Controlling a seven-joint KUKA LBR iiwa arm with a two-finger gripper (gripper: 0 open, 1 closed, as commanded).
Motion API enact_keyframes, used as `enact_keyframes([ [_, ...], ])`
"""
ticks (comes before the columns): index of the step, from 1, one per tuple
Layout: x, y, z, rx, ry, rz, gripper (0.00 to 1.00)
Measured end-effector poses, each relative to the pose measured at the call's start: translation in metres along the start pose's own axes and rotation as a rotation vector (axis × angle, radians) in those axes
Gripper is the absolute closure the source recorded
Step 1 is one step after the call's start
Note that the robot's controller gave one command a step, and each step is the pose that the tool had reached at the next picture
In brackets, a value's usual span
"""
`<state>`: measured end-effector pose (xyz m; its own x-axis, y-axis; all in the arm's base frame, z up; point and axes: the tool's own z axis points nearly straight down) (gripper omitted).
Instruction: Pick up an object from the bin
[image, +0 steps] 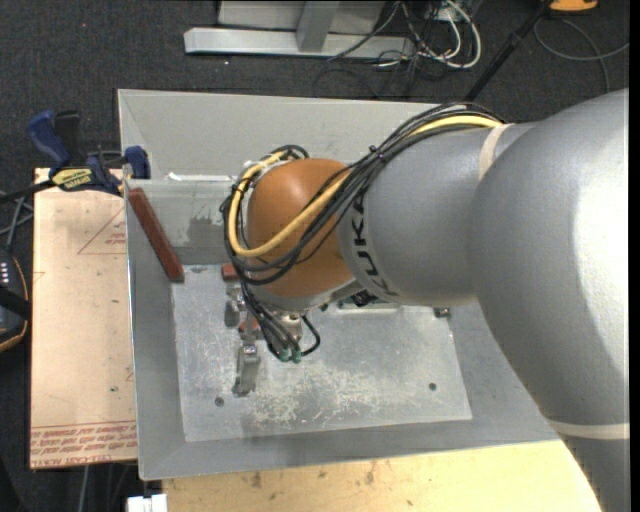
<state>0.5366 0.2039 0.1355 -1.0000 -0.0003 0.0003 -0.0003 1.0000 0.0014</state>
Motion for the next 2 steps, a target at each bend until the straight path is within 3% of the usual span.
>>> enact_keyframes([
  [1,-0.042,-0.038,0.043,-0.003,-0.01,-0.152,0.0],
  [2,-0.052,-0.053,0.036,0.001,0.002,-0.216,0.0],
])
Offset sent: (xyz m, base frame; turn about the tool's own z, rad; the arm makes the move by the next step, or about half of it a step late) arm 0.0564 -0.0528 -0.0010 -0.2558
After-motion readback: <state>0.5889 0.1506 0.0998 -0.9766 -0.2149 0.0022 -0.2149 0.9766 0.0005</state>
